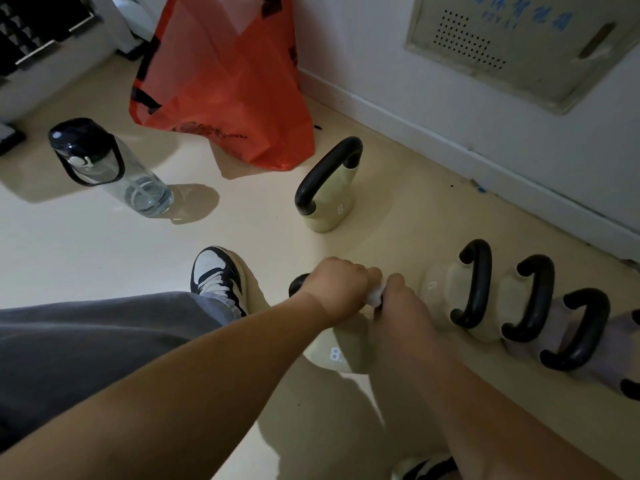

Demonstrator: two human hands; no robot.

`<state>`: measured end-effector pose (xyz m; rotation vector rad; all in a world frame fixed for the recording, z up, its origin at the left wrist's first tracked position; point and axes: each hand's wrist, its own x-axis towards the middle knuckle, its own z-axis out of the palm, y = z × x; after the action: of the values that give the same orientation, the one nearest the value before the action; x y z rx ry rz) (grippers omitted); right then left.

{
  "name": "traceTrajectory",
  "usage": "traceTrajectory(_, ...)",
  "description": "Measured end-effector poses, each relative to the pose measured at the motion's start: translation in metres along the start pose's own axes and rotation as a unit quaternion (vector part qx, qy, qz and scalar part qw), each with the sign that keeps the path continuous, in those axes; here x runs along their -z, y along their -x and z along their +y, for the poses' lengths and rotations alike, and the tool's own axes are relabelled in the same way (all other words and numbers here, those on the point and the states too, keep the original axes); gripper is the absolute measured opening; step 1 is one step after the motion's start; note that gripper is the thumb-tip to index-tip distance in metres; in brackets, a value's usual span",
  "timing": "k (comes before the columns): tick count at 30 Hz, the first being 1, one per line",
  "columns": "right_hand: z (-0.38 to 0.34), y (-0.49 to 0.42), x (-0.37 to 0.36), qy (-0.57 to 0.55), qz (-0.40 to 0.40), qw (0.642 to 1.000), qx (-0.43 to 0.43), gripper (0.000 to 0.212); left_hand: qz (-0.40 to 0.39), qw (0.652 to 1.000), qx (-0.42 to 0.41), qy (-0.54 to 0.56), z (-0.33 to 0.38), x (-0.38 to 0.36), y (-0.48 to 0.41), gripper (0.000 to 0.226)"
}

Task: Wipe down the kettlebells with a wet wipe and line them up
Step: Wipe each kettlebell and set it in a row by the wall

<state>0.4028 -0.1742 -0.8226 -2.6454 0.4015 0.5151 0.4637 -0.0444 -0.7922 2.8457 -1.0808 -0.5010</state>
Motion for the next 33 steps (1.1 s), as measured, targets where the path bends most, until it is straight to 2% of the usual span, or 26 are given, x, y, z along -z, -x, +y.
traceTrajectory(2,-0.003,0.001,0.003,0.010,0.005,1.000,-0.001,0.027,0.044,0.995,0.073,0.044,-0.029,-0.013,0.018,0.013)
traceTrajectory(5,-0.008,-0.001,0.006,0.007,0.009,1.000,-0.003,0.024,-0.003,0.955,0.262,0.142,-0.051,-0.029,0.050,0.026)
traceTrajectory(7,-0.010,-0.002,0.007,0.009,0.004,1.000,-0.011,0.025,-0.011,0.926,0.300,0.229,-0.050,-0.032,0.051,0.024)
traceTrajectory(8,-0.010,-0.001,0.007,0.011,0.004,1.000,-0.016,0.026,-0.005,0.921,0.308,0.237,-0.047,-0.029,0.045,0.018)
traceTrajectory(9,-0.010,-0.003,0.007,0.015,0.004,1.000,-0.020,0.026,0.002,0.927,0.307,0.215,-0.044,-0.025,0.037,0.011)
traceTrajectory(11,-0.011,-0.005,0.005,0.024,0.005,0.999,-0.031,0.026,0.020,0.969,0.225,0.101,-0.027,-0.015,0.016,0.003)
traceTrajectory(13,-0.012,-0.007,0.002,0.040,-0.005,0.999,-0.030,0.026,0.003,0.994,0.102,-0.026,0.002,-0.002,-0.002,0.015)
traceTrajectory(15,-0.009,-0.007,-0.001,0.032,0.003,0.999,-0.011,0.022,0.007,0.995,0.012,-0.096,0.023,0.003,-0.014,0.026)
traceTrajectory(17,-0.004,-0.006,0.000,0.009,0.001,1.000,-0.009,0.021,0.022,0.994,-0.018,-0.101,0.026,0.000,-0.016,0.030)
traceTrajectory(21,-0.004,-0.003,0.005,0.004,-0.023,1.000,0.015,0.022,0.072,0.995,-0.059,-0.036,-0.007,-0.010,0.017,0.028)
traceTrajectory(23,-0.007,0.001,0.009,-0.006,-0.010,0.998,0.054,0.021,0.097,0.995,-0.019,0.018,-0.030,-0.022,0.038,0.022)
traceTrajectory(25,-0.010,0.004,0.013,-0.011,-0.004,0.998,0.067,0.021,0.076,0.988,0.111,0.079,-0.040,-0.029,0.057,0.011)
traceTrajectory(27,-0.010,0.005,0.017,-0.021,-0.008,0.998,0.059,0.019,0.052,0.960,0.228,0.154,-0.036,-0.035,0.067,0.013)
traceTrajectory(29,-0.007,0.006,0.019,-0.063,-0.019,0.997,0.030,0.019,0.052,0.950,0.264,0.159,-0.027,-0.037,0.067,0.014)
traceTrajectory(30,-0.003,0.008,0.020,-0.123,-0.022,0.992,-0.005,0.021,0.051,0.952,0.263,0.148,-0.025,-0.038,0.067,0.014)
traceTrajectory(31,0.004,0.010,0.021,-0.212,-0.026,0.976,-0.052,0.027,0.050,0.955,0.258,0.140,-0.022,-0.036,0.067,0.013)
traceTrajectory(33,0.013,0.018,0.022,-0.410,-0.044,0.900,-0.145,0.036,0.038,0.954,0.257,0.147,-0.024,-0.037,0.066,0.008)
